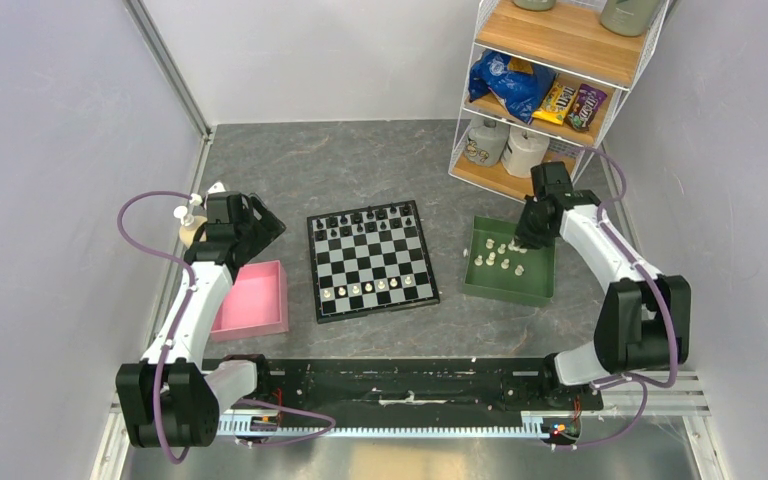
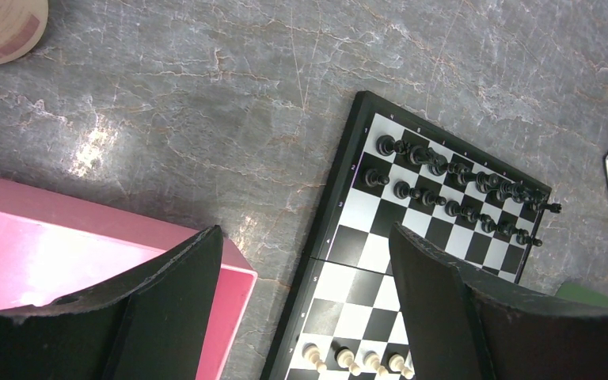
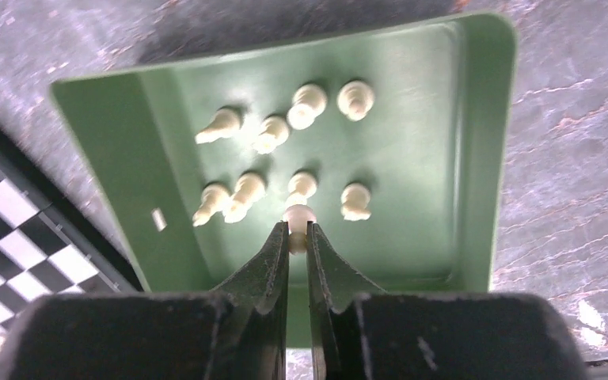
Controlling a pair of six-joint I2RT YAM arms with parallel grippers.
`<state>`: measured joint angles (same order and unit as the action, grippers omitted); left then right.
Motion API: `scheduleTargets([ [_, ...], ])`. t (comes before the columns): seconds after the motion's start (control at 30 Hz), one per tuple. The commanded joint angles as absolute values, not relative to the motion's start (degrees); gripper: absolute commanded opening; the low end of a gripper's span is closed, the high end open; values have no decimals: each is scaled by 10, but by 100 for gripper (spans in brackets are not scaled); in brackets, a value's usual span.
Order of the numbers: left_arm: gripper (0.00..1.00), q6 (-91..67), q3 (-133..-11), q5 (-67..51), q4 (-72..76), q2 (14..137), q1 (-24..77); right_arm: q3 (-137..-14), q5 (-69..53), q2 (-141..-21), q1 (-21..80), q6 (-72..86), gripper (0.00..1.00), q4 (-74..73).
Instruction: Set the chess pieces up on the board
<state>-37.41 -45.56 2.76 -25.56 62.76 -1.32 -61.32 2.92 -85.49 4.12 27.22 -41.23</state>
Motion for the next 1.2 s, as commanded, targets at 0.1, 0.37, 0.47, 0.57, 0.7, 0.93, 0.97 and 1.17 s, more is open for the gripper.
scheduleTargets([
  [0.1,84,-370,-467,17,-234,627,-16,-668,39,-816,164,313,16,-442],
  [0.37,84,-370,-459,18,-236,614,-15,-708,44,-889,319,356,15,-420],
  [0.47,84,-368,-457,19,-239,610,-15,-712,39,-922,357,363,15,-406],
  [0.57,84,-368,-455,21,-240,606,-15,-721,40,-958,388,363,15,-401],
  [0.7,84,-366,-456,24,-243,603,-15,-726,45,-992,413,366,15,-391],
  [0.93,84,-365,-458,27,-243,605,-15,-726,57,-1021,430,372,15,-381],
  [0.97,84,-365,-458,27,-243,606,-15,-727,61,-1023,430,372,15,-380],
  [1.17,84,-365,-459,26,-243,609,-15,-738,76,-1037,429,369,16,-376],
])
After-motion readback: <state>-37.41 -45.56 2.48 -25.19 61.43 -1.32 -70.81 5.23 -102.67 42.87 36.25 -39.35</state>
